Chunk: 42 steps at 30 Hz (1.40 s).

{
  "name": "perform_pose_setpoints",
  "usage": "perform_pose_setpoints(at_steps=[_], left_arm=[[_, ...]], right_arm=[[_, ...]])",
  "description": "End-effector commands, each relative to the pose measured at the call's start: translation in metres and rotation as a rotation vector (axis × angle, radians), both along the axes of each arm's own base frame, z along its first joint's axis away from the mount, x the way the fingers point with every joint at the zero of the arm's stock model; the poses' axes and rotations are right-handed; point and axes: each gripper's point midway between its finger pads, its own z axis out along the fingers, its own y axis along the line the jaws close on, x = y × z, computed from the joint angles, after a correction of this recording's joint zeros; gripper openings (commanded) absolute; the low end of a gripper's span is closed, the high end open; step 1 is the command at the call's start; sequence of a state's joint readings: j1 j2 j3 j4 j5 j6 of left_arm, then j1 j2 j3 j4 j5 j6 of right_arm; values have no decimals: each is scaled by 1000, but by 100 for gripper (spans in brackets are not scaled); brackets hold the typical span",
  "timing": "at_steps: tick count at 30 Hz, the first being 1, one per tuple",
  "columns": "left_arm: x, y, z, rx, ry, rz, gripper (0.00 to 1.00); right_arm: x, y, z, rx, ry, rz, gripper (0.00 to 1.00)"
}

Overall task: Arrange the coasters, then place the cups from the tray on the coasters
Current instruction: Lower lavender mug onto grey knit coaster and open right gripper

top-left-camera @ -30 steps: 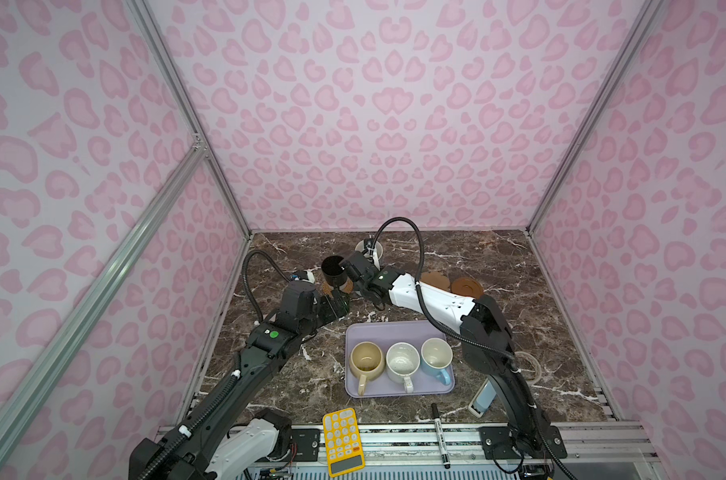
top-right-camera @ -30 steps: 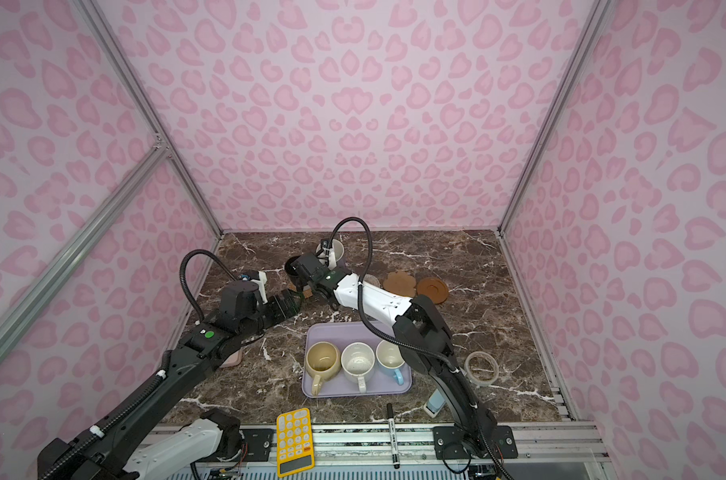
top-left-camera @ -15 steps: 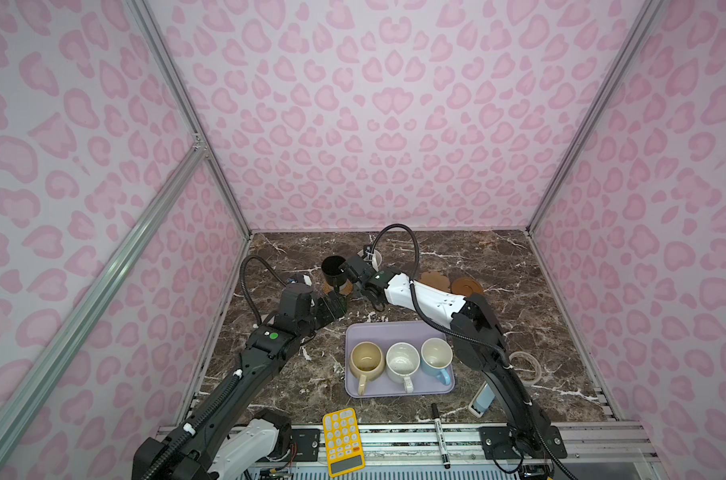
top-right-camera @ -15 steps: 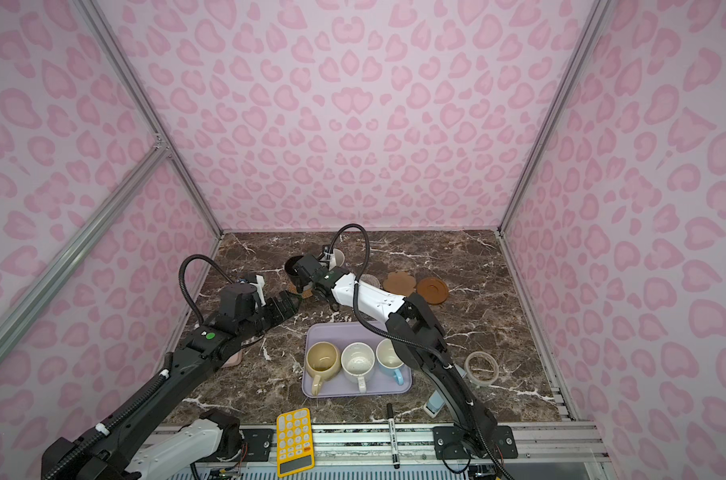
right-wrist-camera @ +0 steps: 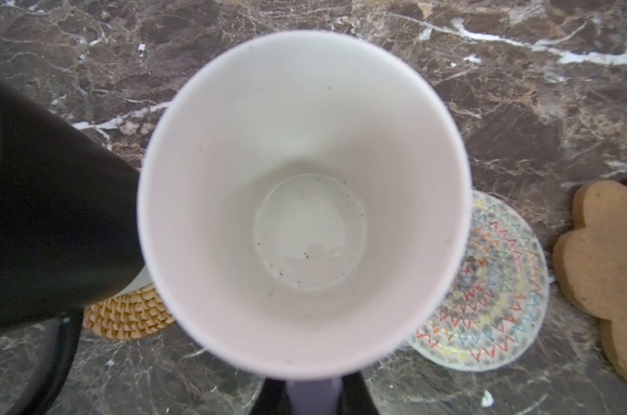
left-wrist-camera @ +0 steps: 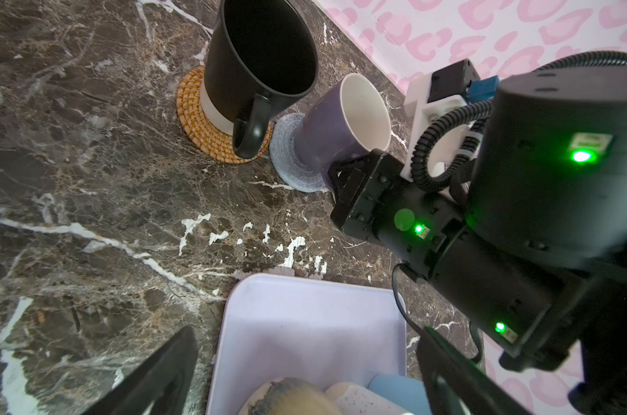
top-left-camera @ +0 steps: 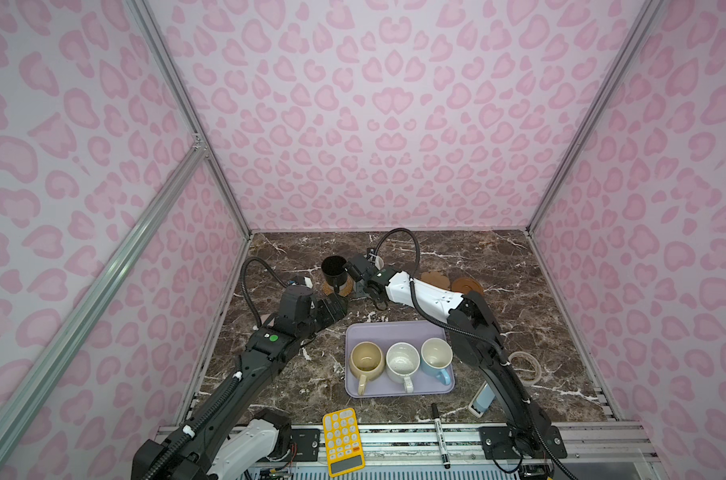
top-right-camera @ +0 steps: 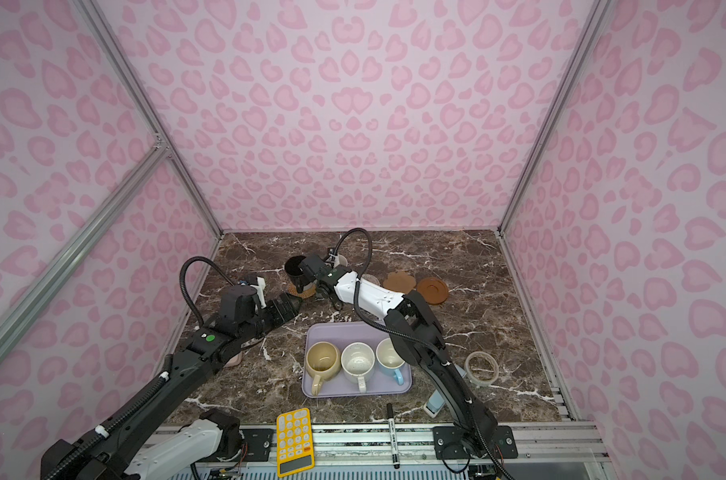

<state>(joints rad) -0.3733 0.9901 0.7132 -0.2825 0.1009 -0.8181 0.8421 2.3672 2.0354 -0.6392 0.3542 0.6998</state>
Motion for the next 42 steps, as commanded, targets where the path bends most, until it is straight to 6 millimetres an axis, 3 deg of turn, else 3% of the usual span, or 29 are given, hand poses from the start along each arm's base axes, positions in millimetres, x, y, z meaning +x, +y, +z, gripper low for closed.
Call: perform_pose_setpoints(at_steps=[1, 8, 17, 26, 33, 42], left_arm=[[3, -1, 8, -19, -31, 6, 97], [1, -2, 2, -27, -18, 7, 97], [1, -1, 1, -28, -17, 12, 97], [1, -1, -2, -30, -11, 13, 97], [0, 1, 0, -27, -19, 19, 97], [-4, -1, 0, -25, -15, -2, 97]], right_arm=[[4, 3, 2, 1, -25, -7, 0], [4, 2, 9, -26, -43, -1, 0], [0, 3, -9, -57, 3, 18, 0], [-4, 0, -15, -64, 30, 17, 0], [-6, 5, -12, -26, 55, 42, 29], [-10, 3, 9, 2, 40, 55, 84]])
